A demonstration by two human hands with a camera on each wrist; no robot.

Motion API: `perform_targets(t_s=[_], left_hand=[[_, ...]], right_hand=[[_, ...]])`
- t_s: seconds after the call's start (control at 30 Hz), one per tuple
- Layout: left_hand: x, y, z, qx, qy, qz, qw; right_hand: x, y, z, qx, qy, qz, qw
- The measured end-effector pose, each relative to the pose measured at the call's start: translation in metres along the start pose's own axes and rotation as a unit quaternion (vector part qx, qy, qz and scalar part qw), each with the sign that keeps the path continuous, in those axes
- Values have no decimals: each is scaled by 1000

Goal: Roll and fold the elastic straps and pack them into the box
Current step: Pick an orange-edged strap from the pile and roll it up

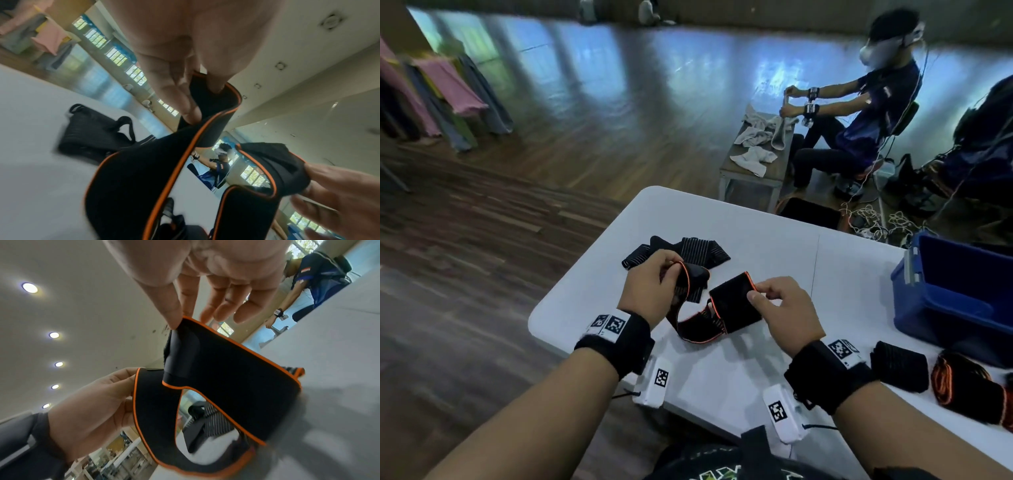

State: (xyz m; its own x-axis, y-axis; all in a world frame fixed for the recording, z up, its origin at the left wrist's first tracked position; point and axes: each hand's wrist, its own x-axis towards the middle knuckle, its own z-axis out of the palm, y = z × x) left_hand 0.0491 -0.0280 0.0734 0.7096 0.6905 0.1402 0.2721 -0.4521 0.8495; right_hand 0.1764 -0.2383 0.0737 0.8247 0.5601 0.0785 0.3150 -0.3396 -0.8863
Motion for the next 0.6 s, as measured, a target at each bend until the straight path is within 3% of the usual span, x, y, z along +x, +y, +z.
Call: perform_targets(t_s=[0.17, 0.43, 0.6], left_hand=[[5, 45, 4, 17, 3, 59, 998], [6, 124, 25, -169, -7, 109, 979], [6, 161, 43, -257, -31, 122, 958]], right_hand=[[13, -20, -34, 94, 31, -39, 994], [24, -48, -72, 266, 15, -11, 964], [23, -51, -97, 271, 23, -11, 962]])
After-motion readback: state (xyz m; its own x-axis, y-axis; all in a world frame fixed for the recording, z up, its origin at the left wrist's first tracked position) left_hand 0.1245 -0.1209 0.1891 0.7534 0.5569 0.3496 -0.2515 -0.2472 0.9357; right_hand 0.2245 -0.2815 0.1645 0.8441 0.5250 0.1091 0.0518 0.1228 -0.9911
